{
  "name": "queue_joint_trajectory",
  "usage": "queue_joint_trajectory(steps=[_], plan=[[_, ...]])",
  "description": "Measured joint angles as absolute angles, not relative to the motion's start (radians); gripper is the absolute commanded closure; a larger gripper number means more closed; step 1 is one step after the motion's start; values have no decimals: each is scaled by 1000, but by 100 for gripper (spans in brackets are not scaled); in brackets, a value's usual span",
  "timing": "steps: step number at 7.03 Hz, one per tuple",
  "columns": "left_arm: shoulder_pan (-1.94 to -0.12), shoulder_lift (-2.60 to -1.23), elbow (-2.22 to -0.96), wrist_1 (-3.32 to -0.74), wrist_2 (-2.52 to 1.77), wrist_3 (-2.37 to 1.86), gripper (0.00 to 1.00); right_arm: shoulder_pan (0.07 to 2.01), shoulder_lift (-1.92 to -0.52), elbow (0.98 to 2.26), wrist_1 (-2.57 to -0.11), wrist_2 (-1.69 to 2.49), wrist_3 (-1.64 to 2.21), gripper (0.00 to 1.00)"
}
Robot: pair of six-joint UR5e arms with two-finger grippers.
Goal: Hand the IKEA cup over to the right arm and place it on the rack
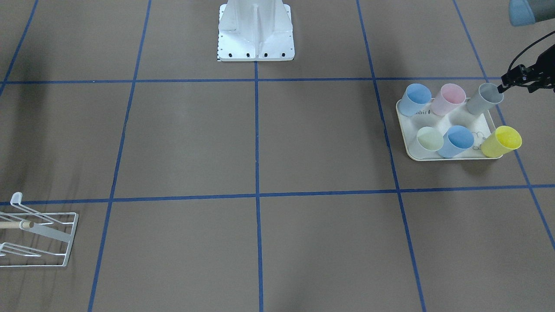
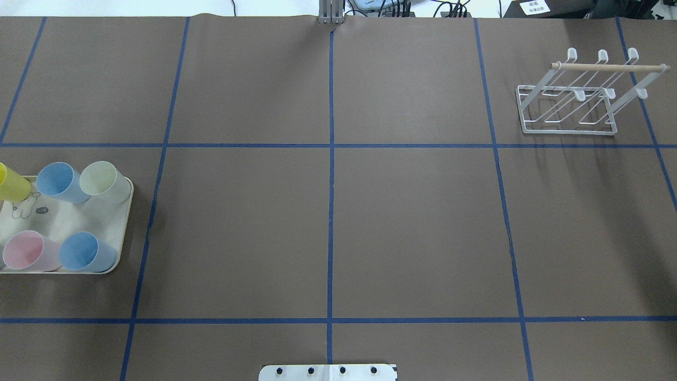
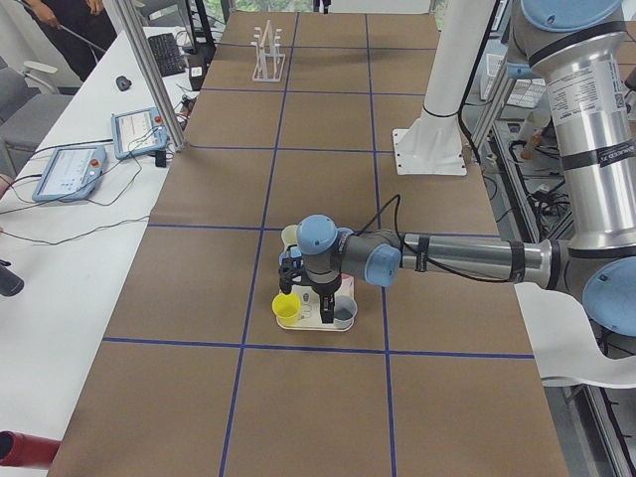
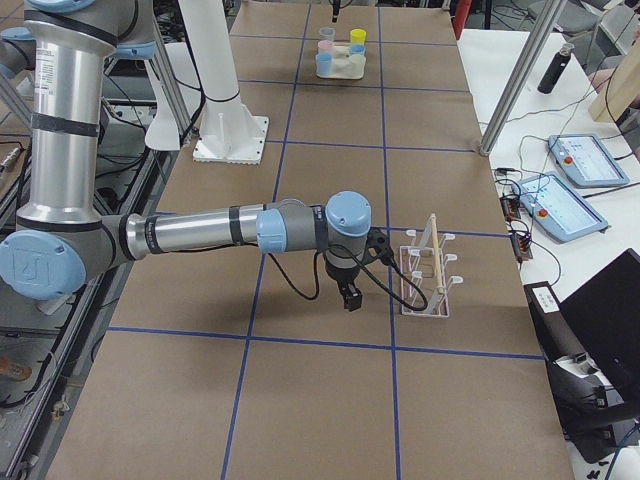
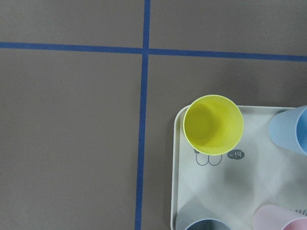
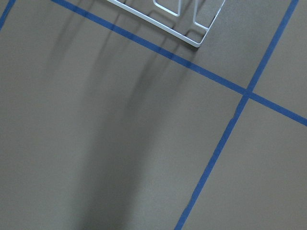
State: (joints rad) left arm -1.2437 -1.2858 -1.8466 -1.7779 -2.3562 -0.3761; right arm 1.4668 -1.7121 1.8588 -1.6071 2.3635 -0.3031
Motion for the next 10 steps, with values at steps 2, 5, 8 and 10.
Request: queue_joint_trajectory(steps=[2, 5, 8, 10], plan=[[-1237, -1274, -1820, -1780, -2353, -378, 0, 1465, -1712, 1854, -1608, 2368, -302, 0], [-1208, -1281, -1777, -1781, -2404, -369, 0, 1465, -1712, 1852, -1608, 2392, -302, 0], [-1177, -1291, -1724, -1784, -2411, -357, 30, 1464, -1712, 1852, -1608, 2396, -302, 0], [-1155, -1296, -1713, -1784, -2412, -356, 65, 1463, -1712, 1852, -1608, 2398, -302, 0]])
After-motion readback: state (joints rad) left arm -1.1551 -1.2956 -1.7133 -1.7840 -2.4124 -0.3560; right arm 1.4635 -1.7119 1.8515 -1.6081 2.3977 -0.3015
